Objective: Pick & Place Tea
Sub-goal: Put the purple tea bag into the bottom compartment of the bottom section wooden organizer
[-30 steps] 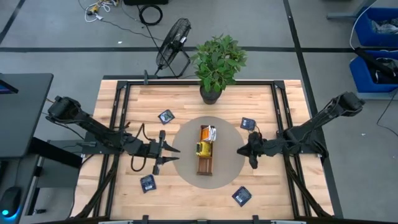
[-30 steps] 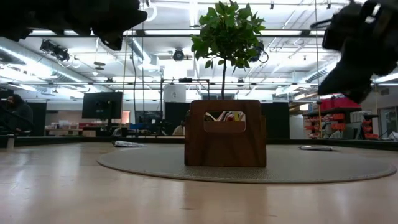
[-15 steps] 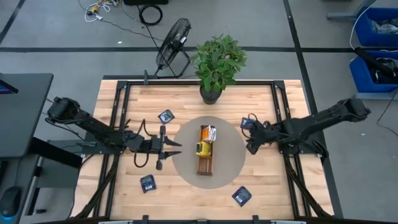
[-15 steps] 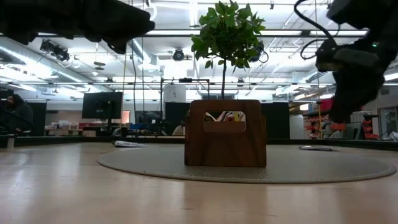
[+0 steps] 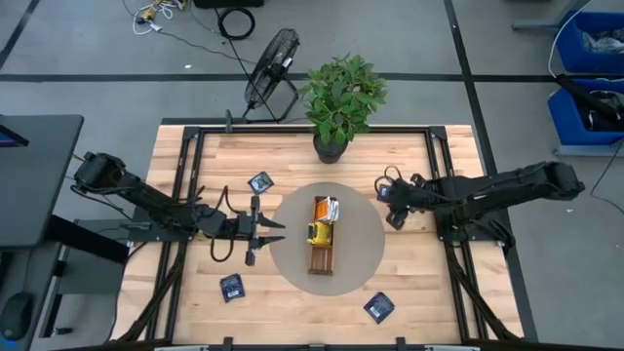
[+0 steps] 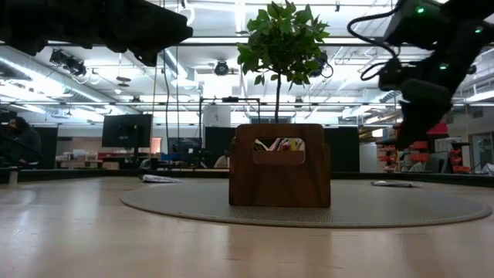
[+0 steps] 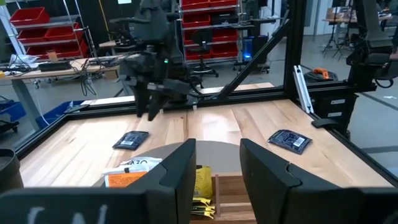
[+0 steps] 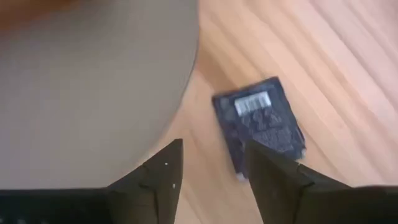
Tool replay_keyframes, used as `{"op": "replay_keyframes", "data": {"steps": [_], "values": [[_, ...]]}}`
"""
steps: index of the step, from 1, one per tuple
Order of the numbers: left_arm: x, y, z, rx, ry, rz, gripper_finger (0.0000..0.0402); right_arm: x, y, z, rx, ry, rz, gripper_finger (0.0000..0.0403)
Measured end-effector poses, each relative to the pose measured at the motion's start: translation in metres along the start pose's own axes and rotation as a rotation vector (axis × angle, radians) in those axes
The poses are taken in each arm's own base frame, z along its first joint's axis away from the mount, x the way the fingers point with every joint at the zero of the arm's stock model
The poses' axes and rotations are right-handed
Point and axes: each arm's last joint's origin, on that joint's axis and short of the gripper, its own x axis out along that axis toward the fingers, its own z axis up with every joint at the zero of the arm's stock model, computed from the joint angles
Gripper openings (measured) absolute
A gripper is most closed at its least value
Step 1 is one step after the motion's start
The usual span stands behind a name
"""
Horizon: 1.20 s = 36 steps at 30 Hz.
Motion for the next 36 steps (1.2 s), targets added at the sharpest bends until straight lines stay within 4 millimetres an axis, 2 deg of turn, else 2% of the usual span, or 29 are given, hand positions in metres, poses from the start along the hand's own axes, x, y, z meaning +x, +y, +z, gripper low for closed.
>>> {"op": "replay_keyframes", "data": {"steps": [3, 11, 17, 24, 30, 36], "values": [[0.000, 0.000, 0.000, 0.003, 0.000, 0.000, 0.0128, 0.007, -0.001, 0.005, 0.004, 0.001, -0.005, 0.0185], [0.000, -0.001, 0.000, 0.008, 0.001, -0.019, 0.0128, 0.036, -0.007, 0.003, -0.050, 0.163, -0.132, 0.0211], [0.000, -0.003, -0.002, 0.016, 0.013, -0.067, 0.0128, 0.056, -0.010, 0.001, -0.106, 0.256, -0.176, 0.0213], [0.000, -0.002, -0.003, 0.014, 0.024, -0.067, 0.0128, 0.063, -0.015, 0.004, -0.115, 0.296, -0.146, 0.0209], [0.000, -0.002, -0.003, 0.014, 0.024, -0.067, 0.0128, 0.065, -0.022, 0.007, -0.065, 0.314, -0.114, 0.0169], [0.000, -0.002, -0.003, 0.012, 0.024, -0.066, 0.0128, 0.067, -0.025, 0.009, -0.027, 0.325, -0.040, 0.0083]]}}
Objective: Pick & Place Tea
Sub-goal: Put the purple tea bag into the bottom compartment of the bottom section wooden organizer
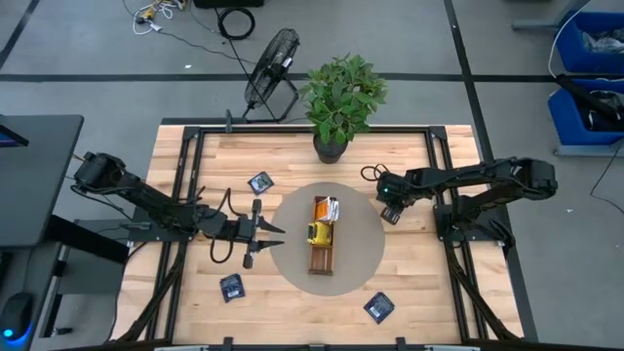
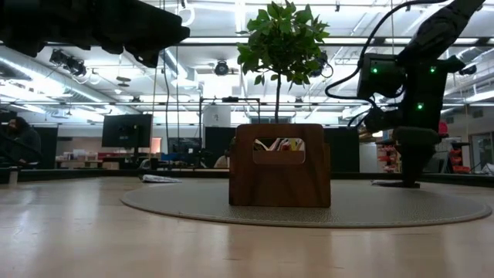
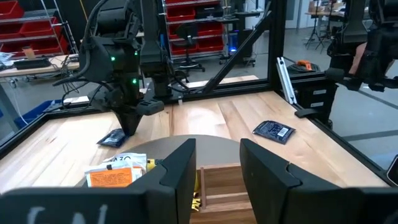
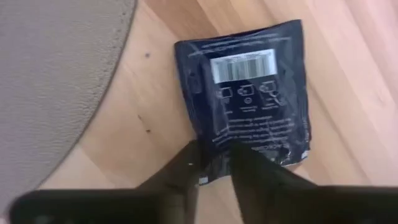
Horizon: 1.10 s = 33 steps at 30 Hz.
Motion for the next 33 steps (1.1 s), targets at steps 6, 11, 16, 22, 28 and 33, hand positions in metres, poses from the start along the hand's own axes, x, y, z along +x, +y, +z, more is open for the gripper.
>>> {"op": "replay_keyframes", "data": {"steps": [6, 11, 16, 22, 28, 33], "values": [[0.000, 0.000, 0.000, -0.001, 0.002, 0.000, 0.0128, 0.001, 0.000, 0.003, 0.010, -0.027, 0.001, 0.0009], [0.000, 0.000, 0.000, -0.007, 0.002, 0.000, 0.0128, -0.003, 0.005, 0.003, 0.029, -0.023, -0.002, 0.0006], [0.000, 0.000, 0.000, -0.020, 0.002, 0.000, 0.0128, -0.013, 0.021, 0.007, -0.014, -0.049, -0.006, 0.0003], [0.000, 0.000, -0.001, -0.048, 0.011, 0.000, 0.0128, -0.028, 0.046, 0.005, -0.099, -0.111, -0.054, 0.0001], [0.000, 0.000, -0.001, -0.083, 0.010, 0.001, 0.0128, -0.046, 0.070, -0.003, -0.208, -0.196, -0.135, 0.0001], [0.000, 0.000, -0.001, -0.150, 0.011, 0.002, 0.0128, -0.061, 0.090, -0.009, -0.263, -0.285, -0.154, 0.0000]]}}
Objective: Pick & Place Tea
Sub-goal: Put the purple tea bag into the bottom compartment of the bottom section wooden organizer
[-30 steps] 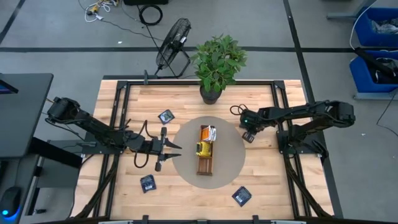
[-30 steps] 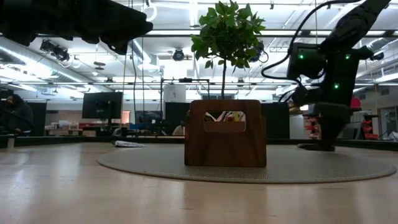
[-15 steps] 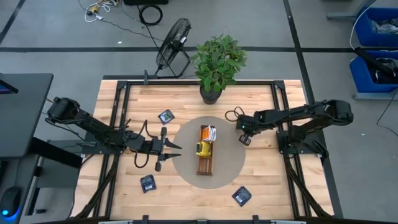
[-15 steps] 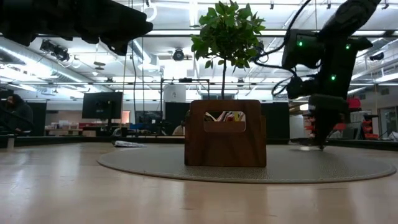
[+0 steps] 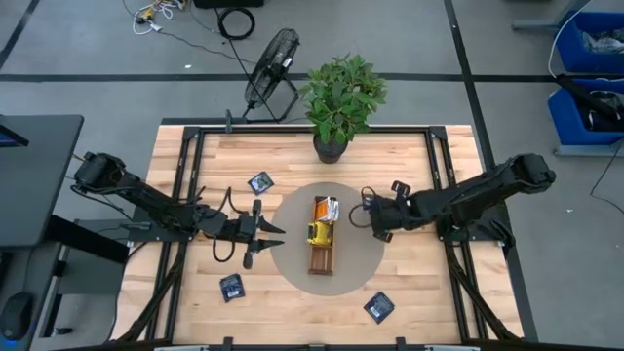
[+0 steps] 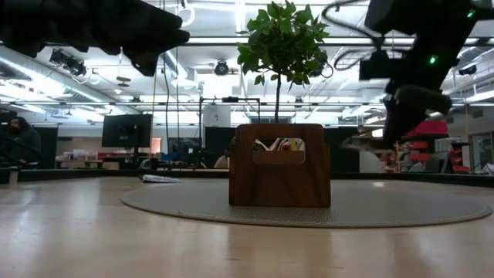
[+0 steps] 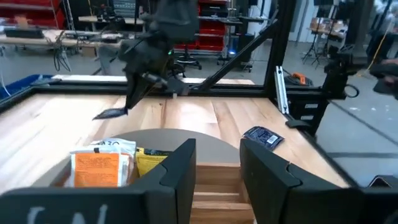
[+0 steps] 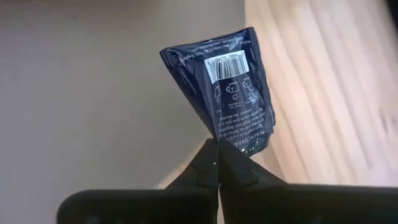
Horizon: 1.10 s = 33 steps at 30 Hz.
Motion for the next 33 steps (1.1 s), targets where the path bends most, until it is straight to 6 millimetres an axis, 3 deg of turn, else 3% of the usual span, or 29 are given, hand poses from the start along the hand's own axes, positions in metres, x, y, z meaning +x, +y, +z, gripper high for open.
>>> {"op": "replay_keyframes", "data": {"steps": [12, 19, 33], "values": [[0.000, 0.001, 0.000, -0.292, -0.013, 0.048, 0.0128, -0.035, 0.044, -0.011, -0.236, -0.298, -0.045, 0.0000], [0.001, -0.007, -0.004, -0.268, -0.003, 0.012, 0.0128, -0.053, 0.066, -0.011, -0.411, -0.492, -0.026, 0.0000], [0.017, -0.003, -0.010, -0.559, -0.090, 0.029, 0.0128, -0.068, 0.078, 0.001, -0.828, -0.674, -0.204, 0.0000]]}}
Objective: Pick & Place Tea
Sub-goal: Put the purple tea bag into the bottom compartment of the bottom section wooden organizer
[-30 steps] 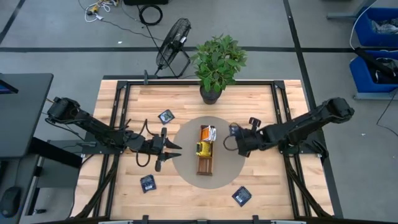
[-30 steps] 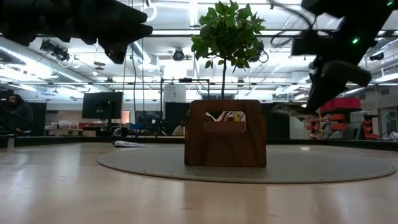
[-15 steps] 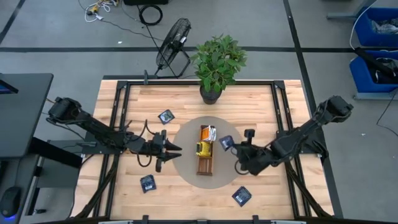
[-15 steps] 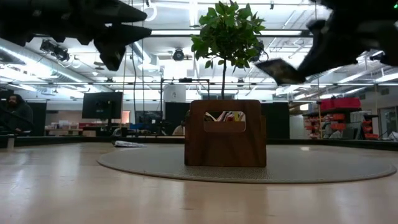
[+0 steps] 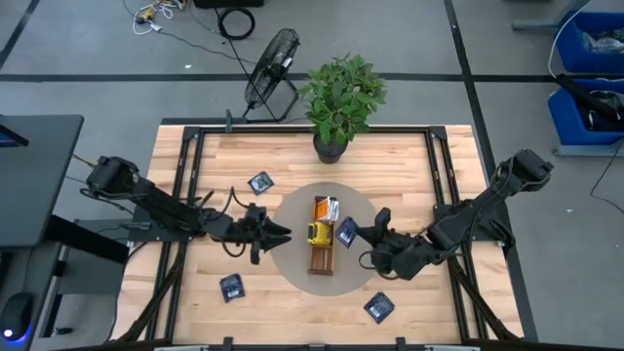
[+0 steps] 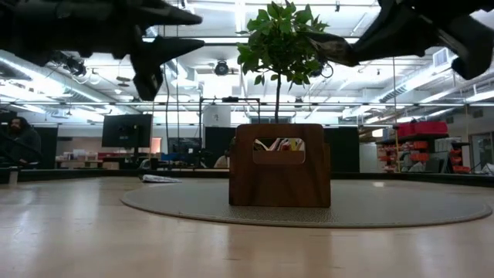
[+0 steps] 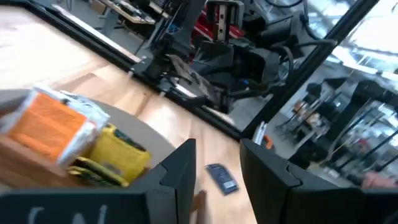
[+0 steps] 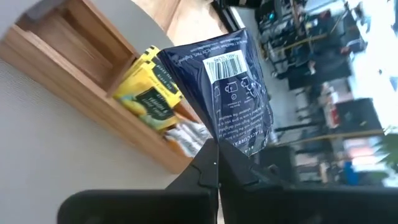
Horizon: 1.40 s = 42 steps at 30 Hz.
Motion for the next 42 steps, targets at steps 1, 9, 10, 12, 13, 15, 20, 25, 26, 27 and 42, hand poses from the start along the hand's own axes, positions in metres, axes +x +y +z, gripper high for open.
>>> {"op": "replay_keyframes", "data": {"steps": [1, 9, 10, 12, 13, 15, 20, 25, 26, 27, 42], "values": [[0.004, -0.001, 0.000, -0.016, -0.005, -0.003, 0.0128, 0.001, -0.001, 0.001, -0.017, -0.004, -0.005, 0.0000], [0.046, -0.022, 0.009, -0.032, -0.038, -0.039, 0.0128, 0.016, 0.005, 0.005, -0.215, 0.006, -0.024, 0.0000], [0.050, -0.024, 0.010, -0.033, -0.034, -0.047, 0.0128, 0.018, 0.007, 0.005, -0.239, 0.012, -0.023, 0.0000], [0.058, -0.024, 0.012, -0.036, -0.014, -0.043, 0.0128, 0.022, 0.010, 0.006, -0.274, 0.033, -0.051, 0.0000], [0.060, -0.024, 0.011, -0.040, 0.002, -0.028, 0.0128, 0.023, 0.012, 0.007, -0.289, 0.044, -0.069, 0.0000], [0.064, -0.021, 0.011, -0.057, 0.044, 0.015, 0.0128, 0.024, 0.016, 0.007, -0.338, 0.070, -0.100, 0.0000], [0.068, -0.020, 0.014, -0.095, 0.056, 0.045, 0.0128, 0.024, 0.021, 0.014, -0.394, 0.042, -0.120, 0.0000], [0.070, -0.019, 0.017, -0.096, 0.052, 0.046, 0.0128, 0.024, 0.017, 0.020, -0.428, 0.026, -0.162, 0.0000], [0.070, -0.018, 0.017, -0.096, 0.051, 0.050, 0.0128, 0.024, 0.017, 0.020, -0.436, 0.022, -0.166, 0.0000], [0.070, -0.017, 0.017, -0.097, 0.050, 0.054, 0.0128, 0.024, 0.016, 0.021, -0.442, 0.018, -0.170, 0.0000], [0.070, -0.017, 0.018, -0.096, 0.050, 0.054, 0.0128, 0.033, 0.003, 0.026, -0.489, -0.027, -0.194, 0.0000]]}}
